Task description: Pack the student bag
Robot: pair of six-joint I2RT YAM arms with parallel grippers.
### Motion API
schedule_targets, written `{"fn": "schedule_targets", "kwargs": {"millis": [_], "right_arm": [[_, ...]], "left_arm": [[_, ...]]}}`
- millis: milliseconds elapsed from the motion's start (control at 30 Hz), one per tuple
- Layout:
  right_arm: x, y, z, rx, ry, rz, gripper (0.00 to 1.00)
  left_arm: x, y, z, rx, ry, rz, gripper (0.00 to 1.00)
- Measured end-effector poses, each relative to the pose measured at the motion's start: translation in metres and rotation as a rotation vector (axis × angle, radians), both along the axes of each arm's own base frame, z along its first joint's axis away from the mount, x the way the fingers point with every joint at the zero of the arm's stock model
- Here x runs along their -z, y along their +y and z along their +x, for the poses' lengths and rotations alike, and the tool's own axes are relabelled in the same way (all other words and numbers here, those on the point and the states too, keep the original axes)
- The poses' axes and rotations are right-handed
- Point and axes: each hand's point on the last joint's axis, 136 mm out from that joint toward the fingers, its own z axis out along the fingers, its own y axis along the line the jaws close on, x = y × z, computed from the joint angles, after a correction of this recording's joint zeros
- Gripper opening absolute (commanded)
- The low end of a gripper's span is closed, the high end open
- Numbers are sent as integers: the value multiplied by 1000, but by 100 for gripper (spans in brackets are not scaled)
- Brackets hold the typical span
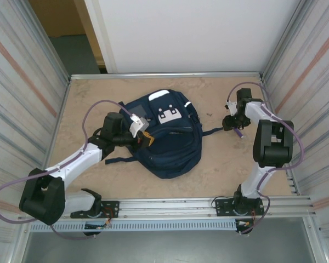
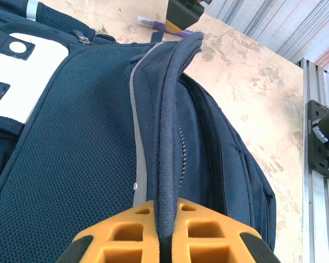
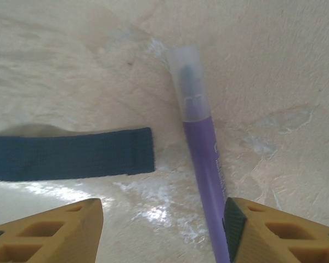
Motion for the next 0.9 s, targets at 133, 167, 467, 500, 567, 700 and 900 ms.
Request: {"fn": "schedule_targets", "kwargs": {"millis": [133,167,467,500,567,700,900], "right_arm": [[21,-12,0,10,38,-48,52],[24,-14,0,15,38,-51,46],[23,-12,5,6,4,-75,6],[22,-11,3,5,-7,-74,6],[16,-8,-5,-2,-29,-73,5],[-30,15,-11,-58,-162,-91,5],[-140,133,-18,-407,-445,-31,6]], "left_arm": [[-3,1,-1,-6,-2,-4,0],[-4,1,-1,-11,-4,-6,0],[-7,4,-3,-30,-2,-13,0],[-8,4,-3,-33,-1,-15,0],[-10,4,-4,-37,3,-21,0],[-15,5,-6,-47,11,-42,0],[-20,5,-13,-49,35,-73,0]]}}
